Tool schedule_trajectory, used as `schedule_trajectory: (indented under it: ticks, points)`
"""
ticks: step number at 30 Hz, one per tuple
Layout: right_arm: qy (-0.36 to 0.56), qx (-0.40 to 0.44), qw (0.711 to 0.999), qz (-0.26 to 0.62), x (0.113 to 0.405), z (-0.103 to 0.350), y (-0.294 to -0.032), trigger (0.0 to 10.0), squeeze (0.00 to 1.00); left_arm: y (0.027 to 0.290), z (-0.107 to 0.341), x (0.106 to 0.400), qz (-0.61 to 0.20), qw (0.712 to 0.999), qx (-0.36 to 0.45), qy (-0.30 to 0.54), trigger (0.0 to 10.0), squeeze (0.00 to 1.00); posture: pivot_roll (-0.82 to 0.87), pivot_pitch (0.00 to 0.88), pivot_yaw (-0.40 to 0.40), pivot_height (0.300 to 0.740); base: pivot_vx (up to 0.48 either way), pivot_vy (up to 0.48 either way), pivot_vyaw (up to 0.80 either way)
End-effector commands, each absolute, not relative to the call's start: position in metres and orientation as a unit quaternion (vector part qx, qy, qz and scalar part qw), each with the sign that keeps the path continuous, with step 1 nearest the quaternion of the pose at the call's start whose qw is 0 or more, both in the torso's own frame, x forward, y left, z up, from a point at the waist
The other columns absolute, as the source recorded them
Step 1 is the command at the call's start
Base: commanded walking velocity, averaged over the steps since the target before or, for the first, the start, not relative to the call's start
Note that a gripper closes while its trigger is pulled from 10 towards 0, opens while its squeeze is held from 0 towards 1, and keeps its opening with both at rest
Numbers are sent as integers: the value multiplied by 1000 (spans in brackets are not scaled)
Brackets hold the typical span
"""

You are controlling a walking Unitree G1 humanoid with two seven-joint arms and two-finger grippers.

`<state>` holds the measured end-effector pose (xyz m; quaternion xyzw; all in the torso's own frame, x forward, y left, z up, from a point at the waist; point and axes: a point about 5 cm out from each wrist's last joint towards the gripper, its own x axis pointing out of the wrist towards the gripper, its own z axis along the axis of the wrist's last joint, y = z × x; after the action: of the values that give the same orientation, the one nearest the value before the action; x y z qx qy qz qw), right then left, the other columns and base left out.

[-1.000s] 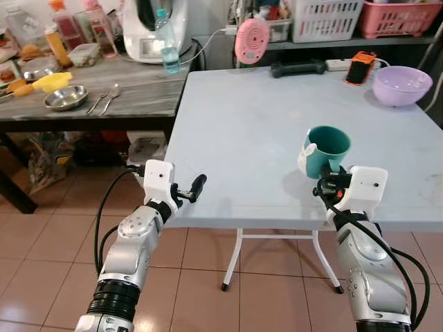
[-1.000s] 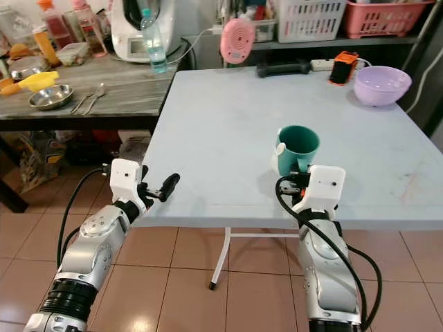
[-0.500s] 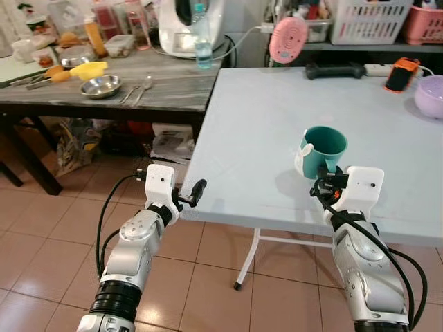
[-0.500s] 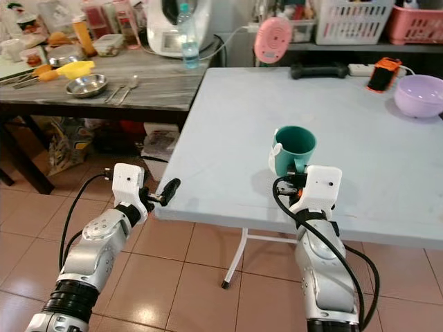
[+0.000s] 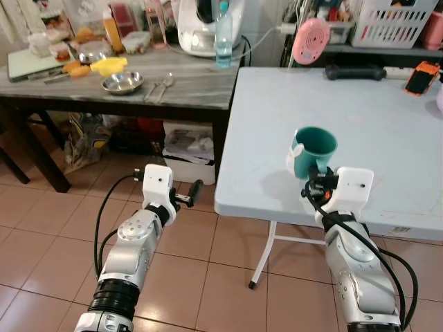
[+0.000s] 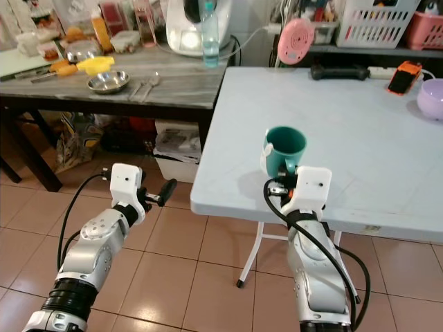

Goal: Setting the table

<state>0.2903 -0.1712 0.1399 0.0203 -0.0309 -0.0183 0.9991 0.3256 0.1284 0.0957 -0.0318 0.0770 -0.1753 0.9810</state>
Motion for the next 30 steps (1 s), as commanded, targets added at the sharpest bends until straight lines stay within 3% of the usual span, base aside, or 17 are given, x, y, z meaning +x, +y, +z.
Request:
schedule_trajectory:
  ticks: [1,30]
  points:
    - [-38,21,999,-30,290,142,-175,10000,0,129,96,326,-180,981,-19,76,10000,0,-100,0,81,740,0,480,0]
    - [-56,12,998,-31,289,146,-177,10000,0,127,95,328,-178,981,-16,69,10000,0,-98,0,82,740,0,480,0]
